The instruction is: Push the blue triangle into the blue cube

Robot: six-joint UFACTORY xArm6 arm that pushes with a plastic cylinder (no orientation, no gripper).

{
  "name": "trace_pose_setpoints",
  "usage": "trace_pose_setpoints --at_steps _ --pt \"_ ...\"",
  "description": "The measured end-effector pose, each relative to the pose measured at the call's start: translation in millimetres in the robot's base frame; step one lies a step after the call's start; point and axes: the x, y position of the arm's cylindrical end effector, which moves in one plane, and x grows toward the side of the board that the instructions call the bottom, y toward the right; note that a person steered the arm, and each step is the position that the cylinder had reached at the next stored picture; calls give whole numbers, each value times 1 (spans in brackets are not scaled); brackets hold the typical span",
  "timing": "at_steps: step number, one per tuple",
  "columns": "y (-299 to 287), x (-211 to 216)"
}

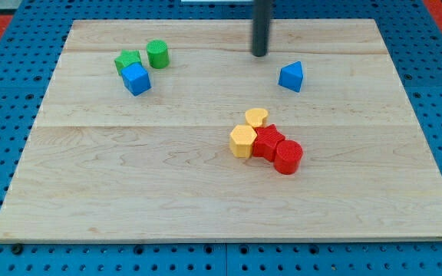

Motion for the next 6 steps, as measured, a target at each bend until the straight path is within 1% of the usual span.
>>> trace_pose_setpoints --at_steps 1,2,3,4,5,6 --pt "82 29" --pt "73 55" --pt "-16 31" --pt "-110 26" --pt "-97 39" --pt "-41 56"
